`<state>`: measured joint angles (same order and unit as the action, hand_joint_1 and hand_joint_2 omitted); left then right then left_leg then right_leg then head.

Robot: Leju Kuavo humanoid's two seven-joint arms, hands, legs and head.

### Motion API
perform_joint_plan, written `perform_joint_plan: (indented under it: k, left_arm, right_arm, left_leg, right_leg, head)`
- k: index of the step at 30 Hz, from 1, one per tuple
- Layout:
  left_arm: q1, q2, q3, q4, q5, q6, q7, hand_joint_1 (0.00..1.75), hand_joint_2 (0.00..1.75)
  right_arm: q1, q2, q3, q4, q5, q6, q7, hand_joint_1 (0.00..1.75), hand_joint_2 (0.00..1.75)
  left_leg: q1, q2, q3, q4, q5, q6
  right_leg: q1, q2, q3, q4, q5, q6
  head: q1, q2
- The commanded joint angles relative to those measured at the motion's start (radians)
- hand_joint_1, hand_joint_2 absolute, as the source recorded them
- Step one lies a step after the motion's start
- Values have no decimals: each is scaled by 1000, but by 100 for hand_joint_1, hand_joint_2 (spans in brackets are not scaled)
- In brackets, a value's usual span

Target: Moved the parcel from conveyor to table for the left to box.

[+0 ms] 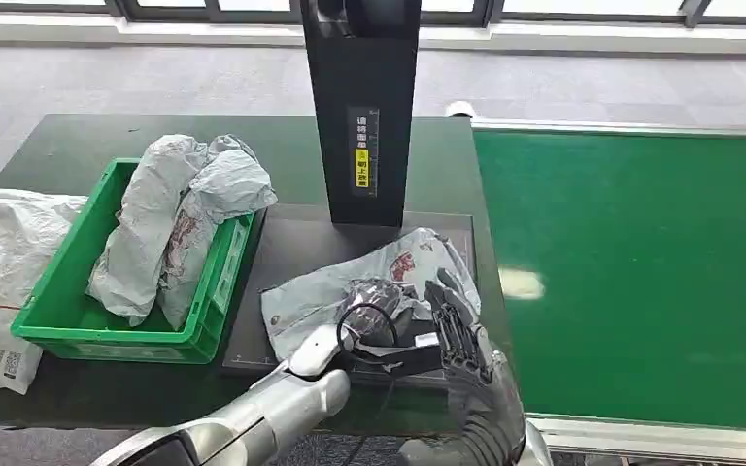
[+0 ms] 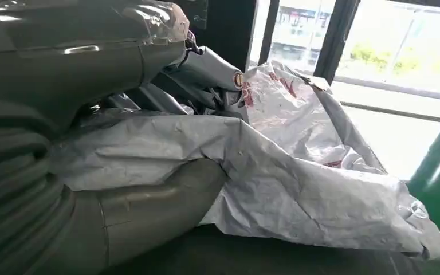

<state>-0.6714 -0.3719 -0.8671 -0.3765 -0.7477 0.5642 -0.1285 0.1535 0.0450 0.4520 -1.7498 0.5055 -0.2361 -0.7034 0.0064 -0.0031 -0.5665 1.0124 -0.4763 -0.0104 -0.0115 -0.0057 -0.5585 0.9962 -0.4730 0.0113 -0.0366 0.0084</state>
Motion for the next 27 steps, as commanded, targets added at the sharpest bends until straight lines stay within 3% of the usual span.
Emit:
perform_joint_plan:
  k: [1,5,8,9,13,18,21,22,27]
  left_arm:
    - [-18,23,128,11,-59,124,-26,175,175]
    - [139,77,465,-387,-323,134,-97,175,175]
    - [169,89,489,-463,-340,99,-99,175,175]
    - [276,96,595,-740,-515,134,-98,175,175]
    - [354,191,656,-1069,-430,129,-115,175,175]
    - [356,214,719,-1107,-341,122,-156,175,175]
    - [355,197,734,-1092,-339,134,-179,175,175]
    - [374,176,801,-1125,-336,134,-231,175,175]
    - [381,186,809,-1128,-321,134,-242,175,175]
  right_arm:
    - [-7,21,0,18,3,0,5,0,175]
    - [33,27,-21,-14,19,-10,5,0,175]
    - [41,20,-18,-23,18,-13,5,0,175]
    - [52,9,-15,-30,5,-29,5,0,175]
    - [90,4,-35,-70,7,-73,5,0,175]
    - [113,18,-55,-101,28,-54,5,0,175]
    - [114,27,-61,-100,37,-52,5,0,175]
    - [129,21,-57,-110,42,-57,5,0,175]
    - [135,17,-52,-115,41,-61,5,0,175]
  left_leg:
    - [0,3,1,-2,1,0]
    - [-1,3,0,-2,1,0]
    - [0,3,0,-1,0,0]
    - [0,4,0,-1,0,0]
    - [0,9,-1,-2,0,-1]
    - [0,10,0,-2,0,-2]
    - [0,7,0,-3,1,-1]
    - [1,6,0,-3,1,-1]
    - [0,6,-1,-1,0,-2]
  right_leg:
    - [0,3,0,-2,2,-1]
    - [-1,3,-1,-1,2,-1]
    - [0,3,-2,0,1,-1]
    - [0,4,-2,-1,1,-1]
    - [0,10,-5,0,2,-1]
    - [0,11,-6,1,1,-2]
    - [0,8,-5,0,1,-2]
    - [1,6,-4,-1,1,-2]
    - [0,6,-4,1,0,-1]
  head:
    - [0,0]
    - [0,0]
    - [0,0]
    - [0,0]
    - [0,0]
    - [0,0]
    - [0,0]
    - [0,0]
    - [0,0]
